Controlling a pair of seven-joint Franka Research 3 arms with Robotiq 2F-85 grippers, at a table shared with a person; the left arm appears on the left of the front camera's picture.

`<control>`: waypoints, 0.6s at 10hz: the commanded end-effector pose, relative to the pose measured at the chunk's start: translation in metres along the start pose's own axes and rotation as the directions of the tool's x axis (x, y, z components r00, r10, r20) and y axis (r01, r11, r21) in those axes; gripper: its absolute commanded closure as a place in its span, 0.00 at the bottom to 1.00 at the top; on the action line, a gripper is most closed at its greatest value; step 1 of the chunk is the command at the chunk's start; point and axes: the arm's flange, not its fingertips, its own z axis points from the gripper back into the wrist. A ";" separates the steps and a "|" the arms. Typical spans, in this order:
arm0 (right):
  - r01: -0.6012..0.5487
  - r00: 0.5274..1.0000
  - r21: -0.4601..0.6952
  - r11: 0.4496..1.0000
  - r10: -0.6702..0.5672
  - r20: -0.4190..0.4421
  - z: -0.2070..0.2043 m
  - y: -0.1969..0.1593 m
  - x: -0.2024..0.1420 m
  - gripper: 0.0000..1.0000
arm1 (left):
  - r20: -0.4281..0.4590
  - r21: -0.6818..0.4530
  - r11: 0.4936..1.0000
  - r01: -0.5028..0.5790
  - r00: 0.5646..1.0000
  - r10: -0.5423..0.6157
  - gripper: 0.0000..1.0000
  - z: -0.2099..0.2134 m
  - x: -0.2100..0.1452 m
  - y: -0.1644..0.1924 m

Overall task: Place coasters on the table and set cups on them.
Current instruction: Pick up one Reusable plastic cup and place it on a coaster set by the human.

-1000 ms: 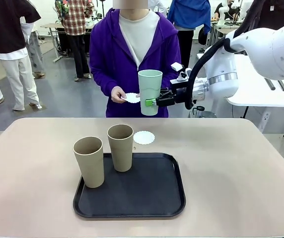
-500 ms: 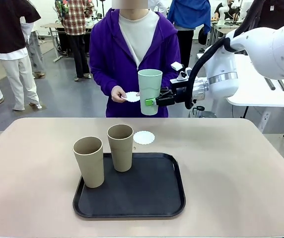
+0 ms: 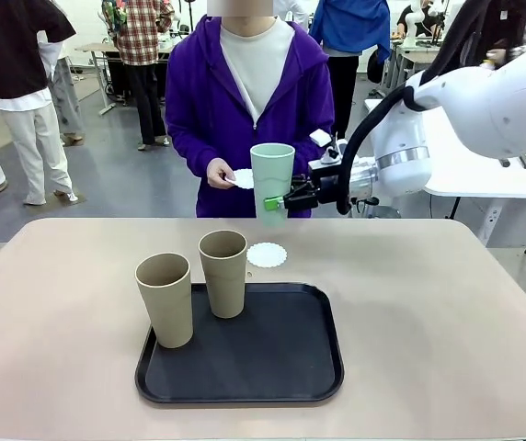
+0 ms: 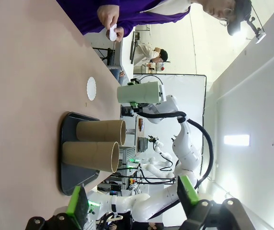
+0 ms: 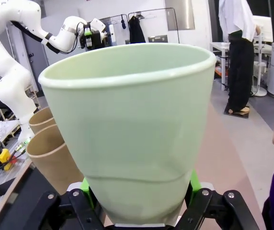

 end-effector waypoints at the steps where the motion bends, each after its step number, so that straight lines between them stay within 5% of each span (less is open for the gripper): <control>1: -0.038 0.999 0.019 0.999 0.038 -0.018 -0.011 -0.023 -0.008 0.18 | 0.001 -0.012 1.000 0.014 1.000 -0.014 0.00 0.001 -0.001 -0.001; 6: -0.059 0.997 0.035 0.998 0.061 -0.055 -0.020 -0.043 -0.045 0.18 | 0.001 -0.012 1.000 0.014 1.000 -0.014 0.00 0.001 -0.001 -0.001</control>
